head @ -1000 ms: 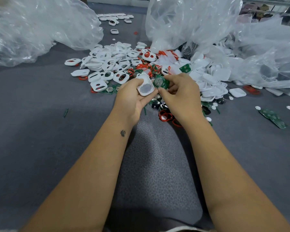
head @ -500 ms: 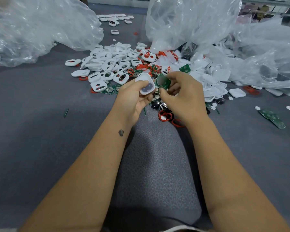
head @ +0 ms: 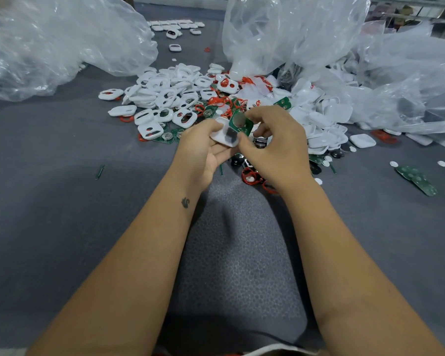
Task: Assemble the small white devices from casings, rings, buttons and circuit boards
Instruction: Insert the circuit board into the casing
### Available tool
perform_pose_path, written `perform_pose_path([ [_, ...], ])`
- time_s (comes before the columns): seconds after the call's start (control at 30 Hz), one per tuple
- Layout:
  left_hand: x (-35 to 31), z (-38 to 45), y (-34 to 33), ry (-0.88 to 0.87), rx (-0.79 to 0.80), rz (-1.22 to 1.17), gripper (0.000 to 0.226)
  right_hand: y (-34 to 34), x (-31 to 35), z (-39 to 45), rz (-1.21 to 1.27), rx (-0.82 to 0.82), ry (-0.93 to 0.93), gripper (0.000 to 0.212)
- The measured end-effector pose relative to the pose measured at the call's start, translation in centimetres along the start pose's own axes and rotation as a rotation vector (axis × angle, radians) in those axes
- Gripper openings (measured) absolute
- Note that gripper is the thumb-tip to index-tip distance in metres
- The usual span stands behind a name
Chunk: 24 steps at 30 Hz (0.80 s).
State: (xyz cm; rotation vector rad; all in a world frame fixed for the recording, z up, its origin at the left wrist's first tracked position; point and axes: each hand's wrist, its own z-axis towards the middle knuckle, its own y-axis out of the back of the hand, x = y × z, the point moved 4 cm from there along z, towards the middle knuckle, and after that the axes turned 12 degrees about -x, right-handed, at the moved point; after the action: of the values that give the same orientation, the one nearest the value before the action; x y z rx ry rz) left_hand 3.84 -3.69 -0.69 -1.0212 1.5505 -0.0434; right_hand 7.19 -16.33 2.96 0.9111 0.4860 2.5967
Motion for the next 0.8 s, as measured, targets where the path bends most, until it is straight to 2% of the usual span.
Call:
perform_pose_path([
  [0.17,0.14,0.18,0.13,0.072,-0.026,-0.080,0.033,-0.34,-0.06,-0.20,-0.081,0.048,0.068,0.023],
  [0.47,0.50,0.20,-0.26,0.066,-0.007,-0.027,0.022,-0.62,0.24,-0.37,-0.173,0.032,0.185,0.018],
  [0.8,0.50,-0.30,-0.54,0.072,-0.010,0.000,0.030,-0.48,0.54,-0.38,-0.191,0.014,0.232,0.018],
])
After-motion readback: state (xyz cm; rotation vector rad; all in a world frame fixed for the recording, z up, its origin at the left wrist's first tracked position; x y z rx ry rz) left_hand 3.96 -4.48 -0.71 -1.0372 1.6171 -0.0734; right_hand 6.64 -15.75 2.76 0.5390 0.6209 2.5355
